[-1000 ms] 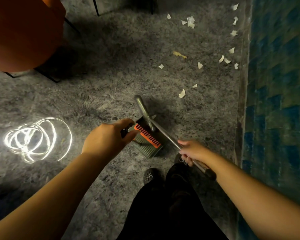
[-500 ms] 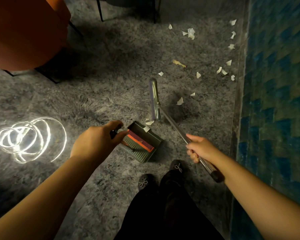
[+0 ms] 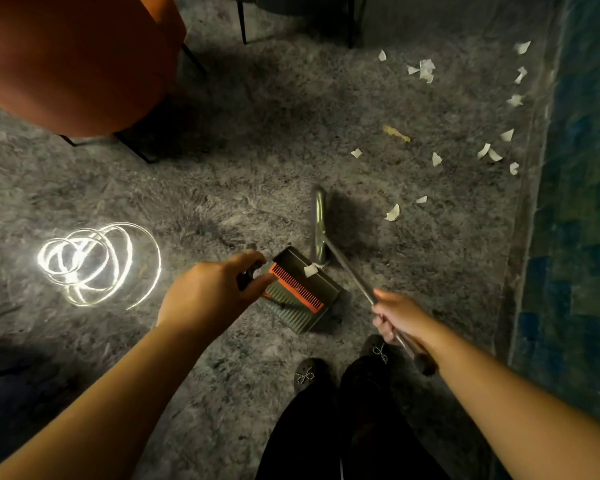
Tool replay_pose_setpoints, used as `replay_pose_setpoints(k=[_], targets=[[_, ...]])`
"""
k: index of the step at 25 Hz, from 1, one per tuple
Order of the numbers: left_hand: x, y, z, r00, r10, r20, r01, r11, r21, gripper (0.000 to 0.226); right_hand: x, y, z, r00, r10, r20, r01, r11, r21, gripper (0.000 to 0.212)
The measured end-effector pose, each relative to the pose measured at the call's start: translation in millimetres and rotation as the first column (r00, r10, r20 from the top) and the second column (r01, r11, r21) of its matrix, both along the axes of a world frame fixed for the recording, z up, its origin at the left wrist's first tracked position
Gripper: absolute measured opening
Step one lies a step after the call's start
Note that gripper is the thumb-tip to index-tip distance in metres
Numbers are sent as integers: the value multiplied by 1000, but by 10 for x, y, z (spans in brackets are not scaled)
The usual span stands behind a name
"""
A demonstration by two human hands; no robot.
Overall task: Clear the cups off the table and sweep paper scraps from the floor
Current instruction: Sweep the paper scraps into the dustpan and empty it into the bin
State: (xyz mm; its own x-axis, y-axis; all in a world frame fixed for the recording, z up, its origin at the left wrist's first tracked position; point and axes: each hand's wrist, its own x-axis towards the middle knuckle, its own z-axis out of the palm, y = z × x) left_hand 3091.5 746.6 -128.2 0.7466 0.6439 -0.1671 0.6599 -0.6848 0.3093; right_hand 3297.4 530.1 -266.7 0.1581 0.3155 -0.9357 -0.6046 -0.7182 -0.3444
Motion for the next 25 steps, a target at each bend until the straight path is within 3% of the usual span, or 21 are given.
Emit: replay_pose_setpoints(k=[5, 12, 17, 22, 25], targets=[[39, 11, 20, 1000, 0, -7, 0, 1000, -18, 63, -210, -158, 387, 982, -137, -133, 141, 990, 27, 50], [60, 10, 15, 1000, -12, -23, 12, 1000, 3, 46, -99, -132, 377, 980, -198, -4, 198, 979, 52, 58], [35, -30, 2, 1000, -4, -16, 4, 1000, 1, 42, 164, 161, 48, 987, -123, 101, 120, 992, 33, 57], [5, -65, 23, 1000, 6, -25, -6, 1000, -20, 41, -197, 16, 28, 999, 31, 23, -31, 999, -37, 47], [1, -66, 23, 999, 19, -37, -20, 999, -38, 45, -443, -145, 203, 998, 19, -63, -21, 999, -34, 55]])
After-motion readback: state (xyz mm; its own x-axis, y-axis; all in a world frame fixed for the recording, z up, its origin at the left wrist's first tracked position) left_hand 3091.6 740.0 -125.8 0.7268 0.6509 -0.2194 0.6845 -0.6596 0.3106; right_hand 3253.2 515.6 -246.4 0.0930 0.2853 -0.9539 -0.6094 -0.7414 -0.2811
